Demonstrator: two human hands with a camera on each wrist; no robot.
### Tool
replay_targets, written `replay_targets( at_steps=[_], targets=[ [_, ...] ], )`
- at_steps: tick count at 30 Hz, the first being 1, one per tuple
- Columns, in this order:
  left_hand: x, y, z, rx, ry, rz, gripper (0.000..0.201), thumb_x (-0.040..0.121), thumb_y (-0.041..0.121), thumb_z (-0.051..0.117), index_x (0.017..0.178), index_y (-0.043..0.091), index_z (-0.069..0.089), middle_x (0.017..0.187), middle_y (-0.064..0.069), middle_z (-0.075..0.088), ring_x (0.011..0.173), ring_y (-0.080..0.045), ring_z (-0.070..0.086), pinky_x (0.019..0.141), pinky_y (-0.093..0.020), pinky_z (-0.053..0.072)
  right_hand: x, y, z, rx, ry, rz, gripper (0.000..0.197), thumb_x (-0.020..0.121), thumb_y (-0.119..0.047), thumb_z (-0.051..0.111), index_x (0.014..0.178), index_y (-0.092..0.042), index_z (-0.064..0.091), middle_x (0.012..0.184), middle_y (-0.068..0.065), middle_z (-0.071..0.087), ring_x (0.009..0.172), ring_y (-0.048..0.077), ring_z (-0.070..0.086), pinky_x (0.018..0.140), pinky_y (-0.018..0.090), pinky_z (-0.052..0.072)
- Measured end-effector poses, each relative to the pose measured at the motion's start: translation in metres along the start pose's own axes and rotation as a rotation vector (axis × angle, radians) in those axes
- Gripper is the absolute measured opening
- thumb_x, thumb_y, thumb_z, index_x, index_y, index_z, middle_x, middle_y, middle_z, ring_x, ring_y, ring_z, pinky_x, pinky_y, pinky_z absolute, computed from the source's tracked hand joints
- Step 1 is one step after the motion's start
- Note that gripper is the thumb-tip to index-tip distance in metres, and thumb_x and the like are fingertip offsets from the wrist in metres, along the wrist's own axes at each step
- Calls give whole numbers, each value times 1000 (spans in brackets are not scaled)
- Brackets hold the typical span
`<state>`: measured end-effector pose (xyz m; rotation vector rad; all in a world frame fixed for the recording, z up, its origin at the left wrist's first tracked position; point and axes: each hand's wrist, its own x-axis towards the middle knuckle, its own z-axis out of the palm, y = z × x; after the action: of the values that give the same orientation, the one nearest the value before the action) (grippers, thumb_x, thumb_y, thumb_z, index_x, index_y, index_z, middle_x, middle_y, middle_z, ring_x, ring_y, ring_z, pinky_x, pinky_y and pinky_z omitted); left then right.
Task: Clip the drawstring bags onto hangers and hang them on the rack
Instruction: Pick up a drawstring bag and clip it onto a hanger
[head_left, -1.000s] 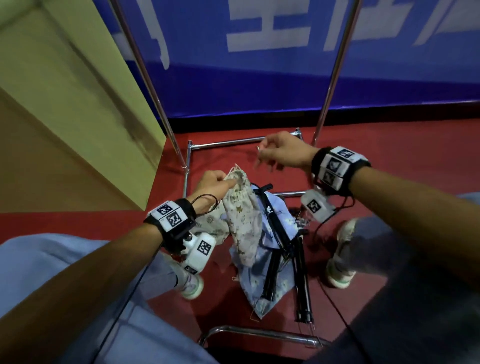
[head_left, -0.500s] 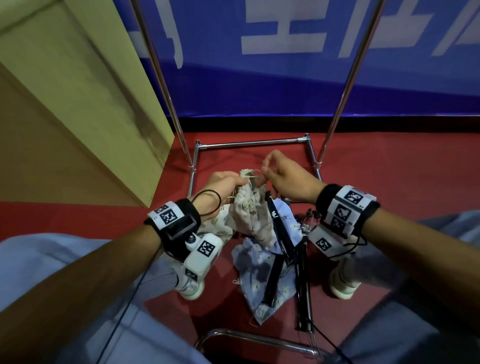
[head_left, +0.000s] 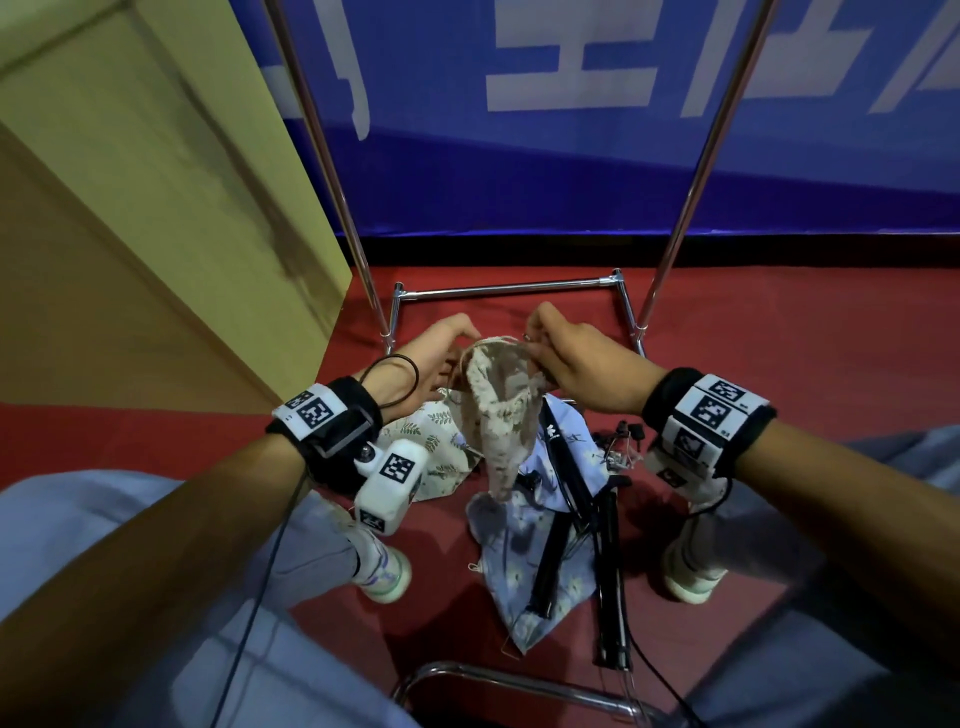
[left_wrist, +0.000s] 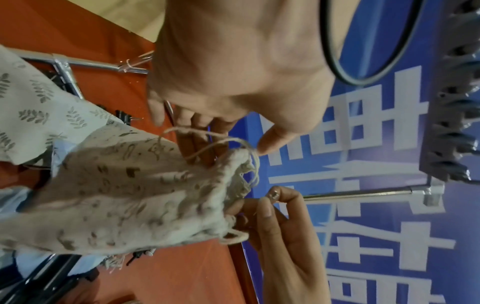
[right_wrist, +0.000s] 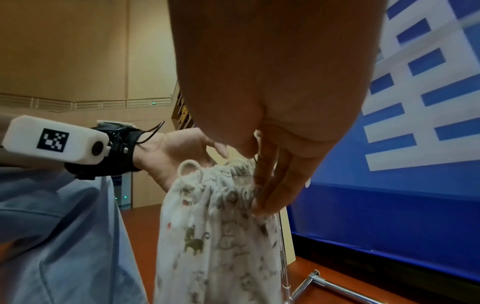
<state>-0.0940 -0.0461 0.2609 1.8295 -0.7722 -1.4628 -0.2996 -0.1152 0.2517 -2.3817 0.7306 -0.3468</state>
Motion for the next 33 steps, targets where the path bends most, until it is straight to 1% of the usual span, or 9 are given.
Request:
replay_targets(
  at_steps=[3,8,12,16,20,25,28,31,33],
  targets=[
    [-2,0,1,66,-90,-41,24,93,37,48,89,16,58,77,1,61,67,-14,50,71,-29,39,1,-1,1,60,44,-15,10,106,-22,41,105,-14,35,78,9,62,66,30,58,65,53,50],
    [1,-7,5,159,-107,-34,10,82,27,68,82,18,63,79,1,61,58,-11,52,68,-27,37,2,-7,-2,140,101,10,11,107,-20,41,102,-12,36,70,4,50,63,29,48,63,48,46],
    [-2,-5,7,186,-95,-24,37,63,29,78,93,8,70,85,-9,69,77,-24,61,80,-37,44,3,-7,-3,122,113,-18,11,106,-26,47,100,-17,43,76,4,61,66,24,58,63,43,49],
    [2,-6,5,193,49,9,35,69,34,74,91,7,68,83,-8,65,76,-23,57,74,-36,42,5,-4,-3,3,81,-88,13,97,-33,63,93,-20,63,87,-5,65,75,14,62,71,40,52],
    [10,-10,1,269,168,26,61,61,55,67,93,3,70,83,-6,64,77,-19,54,73,-35,39,3,-1,-2,-61,36,-116,14,90,-35,73,91,-22,78,90,-9,62,77,6,61,73,39,54],
    [6,-8,0,376,125,134,25,73,44,65,81,21,62,76,-3,53,72,-18,42,71,-33,31,4,-1,-2,-151,25,-105,15,89,-25,72,103,-24,79,89,-9,59,76,6,58,71,38,54],
    [5,-10,-10,651,188,258,30,80,33,72,60,15,59,59,0,55,58,-17,48,70,-30,30,4,3,-6,-194,7,-74,33,82,-12,67,111,-22,76,91,-5,59,83,11,54,75,36,51],
    [-1,-2,-19,1064,339,309,27,74,37,80,66,17,63,68,7,68,74,-16,64,88,-37,43,3,1,-6,-245,-58,-95,29,82,-7,64,106,-20,75,96,-4,61,93,14,53,80,30,46],
    [-1,2,-20,1111,323,300,21,71,31,80,68,19,63,71,7,69,77,-18,67,88,-40,50,4,-2,-4,-264,-92,-96,29,83,-4,62,106,-18,73,99,-4,60,95,14,52,80,25,42]
  ],
)
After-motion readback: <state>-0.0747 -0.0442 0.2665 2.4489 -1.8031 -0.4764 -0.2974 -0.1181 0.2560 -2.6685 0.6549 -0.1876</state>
